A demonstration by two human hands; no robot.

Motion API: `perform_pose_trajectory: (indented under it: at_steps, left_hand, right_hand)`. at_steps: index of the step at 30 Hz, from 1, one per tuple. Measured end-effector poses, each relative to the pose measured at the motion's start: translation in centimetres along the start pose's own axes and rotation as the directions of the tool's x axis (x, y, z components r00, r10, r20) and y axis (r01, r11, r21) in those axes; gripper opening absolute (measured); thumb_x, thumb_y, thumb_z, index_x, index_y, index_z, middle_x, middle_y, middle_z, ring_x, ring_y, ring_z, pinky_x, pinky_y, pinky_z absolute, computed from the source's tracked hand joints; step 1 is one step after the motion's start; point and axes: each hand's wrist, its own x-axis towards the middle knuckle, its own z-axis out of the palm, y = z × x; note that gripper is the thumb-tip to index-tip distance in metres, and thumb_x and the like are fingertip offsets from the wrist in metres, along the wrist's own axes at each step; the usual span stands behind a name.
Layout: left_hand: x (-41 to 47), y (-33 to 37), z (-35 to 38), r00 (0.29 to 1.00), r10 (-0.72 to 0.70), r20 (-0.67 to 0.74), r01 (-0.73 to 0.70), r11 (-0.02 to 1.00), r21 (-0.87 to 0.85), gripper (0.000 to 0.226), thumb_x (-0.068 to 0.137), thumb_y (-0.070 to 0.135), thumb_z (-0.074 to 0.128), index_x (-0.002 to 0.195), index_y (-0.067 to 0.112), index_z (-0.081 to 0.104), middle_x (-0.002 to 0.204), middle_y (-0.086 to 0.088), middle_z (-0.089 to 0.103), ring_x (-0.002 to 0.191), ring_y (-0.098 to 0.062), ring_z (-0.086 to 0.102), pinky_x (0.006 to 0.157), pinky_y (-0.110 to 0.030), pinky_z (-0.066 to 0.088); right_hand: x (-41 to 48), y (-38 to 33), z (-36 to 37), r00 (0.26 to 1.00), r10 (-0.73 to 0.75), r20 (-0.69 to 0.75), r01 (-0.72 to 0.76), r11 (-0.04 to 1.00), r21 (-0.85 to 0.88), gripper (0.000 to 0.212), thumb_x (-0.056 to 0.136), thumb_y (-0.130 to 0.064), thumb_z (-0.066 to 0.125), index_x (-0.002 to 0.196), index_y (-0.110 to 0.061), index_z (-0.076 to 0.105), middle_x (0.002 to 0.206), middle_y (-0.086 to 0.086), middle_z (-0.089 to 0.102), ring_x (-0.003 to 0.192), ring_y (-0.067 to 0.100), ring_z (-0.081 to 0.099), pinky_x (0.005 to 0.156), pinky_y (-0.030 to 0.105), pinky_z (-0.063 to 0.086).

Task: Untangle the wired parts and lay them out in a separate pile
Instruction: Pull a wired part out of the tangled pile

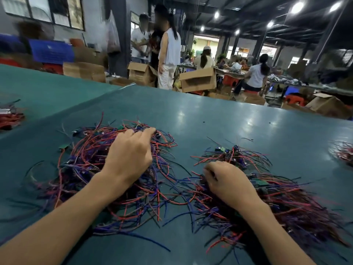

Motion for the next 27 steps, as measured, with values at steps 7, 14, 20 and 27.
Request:
perform_pose_trajectory:
  at_steps: [7,14,20,27]
  left_hand:
    - [-0.6,1.5,-1.1,1.0,0.003,-0.006,-0.005,0.944,-0.33,0.037,0.095,0.014,0.047,0.13,0.013,0.056,0.079,-0.003,0.06,0.075,-0.025,0.054,0.066,-0.04,0.046]
    - [-1.2,2.9,-2.3,0.968,0.249,0.031,-0.194,0.821,-0.536,0.044,0.096,0.003,0.056,0.139,0.012,0.051,0.082,0.007,0.054,0.074,0.005,0.048,0.073,-0.016,0.038]
    - [-1.9,6.3,-2.8,0.86,0.508,-0.041,-0.424,0.668,-0.612,0.04,0.098,0.003,0.057,0.137,0.003,0.053,0.107,0.007,0.062,0.094,-0.002,0.054,0.092,-0.011,0.039]
    - [-2.5,7.4,-2.7,0.802,0.592,-0.081,-0.507,0.602,-0.617,0.041,0.102,0.015,0.05,0.142,0.012,0.045,0.12,-0.004,0.066,0.108,-0.024,0.059,0.096,-0.04,0.048]
  right_hand:
    - [-0.8,-1.0,-1.2,0.948,-0.155,-0.279,0.181,0.981,0.071,0.007,0.093,-0.008,0.068,0.091,-0.004,0.073,0.081,0.011,0.07,0.075,0.036,0.066,0.063,0.045,0.055]
    - [-1.7,-1.5,-1.8,0.89,-0.283,-0.357,0.355,0.922,0.153,0.026,0.092,-0.008,0.069,0.118,-0.004,0.071,0.095,0.005,0.071,0.082,0.024,0.067,0.076,0.039,0.057]
    - [-1.4,-1.7,-1.3,0.906,-0.372,-0.203,0.421,0.847,0.325,0.052,0.094,-0.016,0.068,0.143,-0.015,0.053,0.111,-0.006,0.063,0.092,0.009,0.059,0.087,0.03,0.052]
    - [-1.2,-1.6,-0.6,0.886,-0.382,-0.263,0.459,0.804,0.379,0.013,0.083,-0.002,0.063,0.095,-0.003,0.067,0.093,0.003,0.06,0.086,0.021,0.059,0.075,0.03,0.048]
